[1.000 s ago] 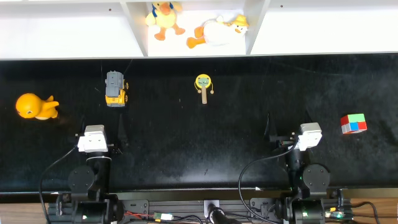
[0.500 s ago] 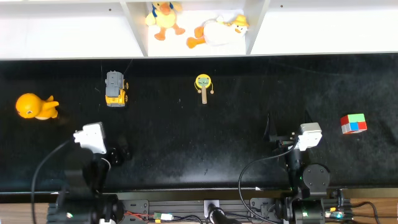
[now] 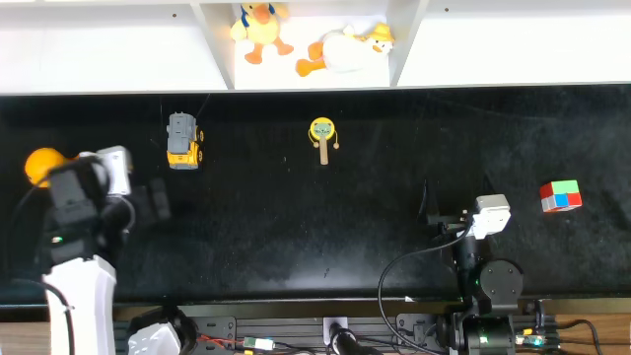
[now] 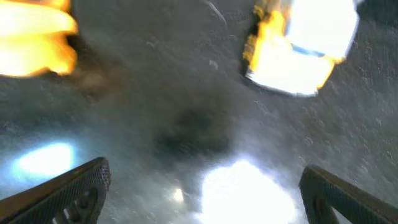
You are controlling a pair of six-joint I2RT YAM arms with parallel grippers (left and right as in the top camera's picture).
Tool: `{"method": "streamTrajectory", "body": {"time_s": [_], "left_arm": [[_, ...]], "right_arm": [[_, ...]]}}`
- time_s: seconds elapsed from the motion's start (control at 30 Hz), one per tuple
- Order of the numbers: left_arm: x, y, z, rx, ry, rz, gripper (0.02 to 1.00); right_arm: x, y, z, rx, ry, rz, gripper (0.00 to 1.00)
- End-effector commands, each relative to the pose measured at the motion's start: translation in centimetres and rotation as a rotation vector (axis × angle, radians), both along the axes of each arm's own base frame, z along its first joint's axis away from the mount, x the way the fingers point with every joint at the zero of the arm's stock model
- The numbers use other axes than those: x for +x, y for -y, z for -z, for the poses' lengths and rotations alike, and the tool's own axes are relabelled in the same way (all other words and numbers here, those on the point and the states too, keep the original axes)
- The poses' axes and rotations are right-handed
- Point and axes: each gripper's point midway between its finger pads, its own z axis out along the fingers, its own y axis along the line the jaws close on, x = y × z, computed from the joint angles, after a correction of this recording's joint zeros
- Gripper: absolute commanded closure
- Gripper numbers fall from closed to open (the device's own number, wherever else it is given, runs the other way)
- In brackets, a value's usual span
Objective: Store Toys
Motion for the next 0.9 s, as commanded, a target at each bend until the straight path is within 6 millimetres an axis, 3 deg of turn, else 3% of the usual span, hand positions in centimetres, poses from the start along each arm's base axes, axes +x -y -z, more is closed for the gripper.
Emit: {"method": "streamTrajectory", "body": {"time_s": [0.03, 0.17, 0.43, 0.77, 0.9], "left_arm": [[0.4, -1.8, -1.6, -0.008, 0.101, 0.112, 0.023], [-0.2, -2.8, -2.3, 0.046, 0.140, 0.196, 0.023], [-0.1, -1.9, -3.7, 0.128, 0.181, 0.290, 0.023], [-1.0, -1.6, -6.5, 0.171, 0.264, 0.235, 0.020], [-1.3, -2.9, -7.4, 0.235, 0.278, 0.194, 0.020]], "right_arm": [[0.0, 0.1, 0.3, 0.004, 0.001, 0.001, 0.005], [0.0, 0.1, 0.3, 0.004, 0.001, 0.002, 0.003], [0.0, 0.1, 0.3, 0.004, 0.001, 0.001, 0.005], [0.0, 0.1, 0.3, 0.004, 0.001, 0.002, 0.005], [0.0, 0.1, 0.3, 0.004, 0.001, 0.001, 0.005]]}}
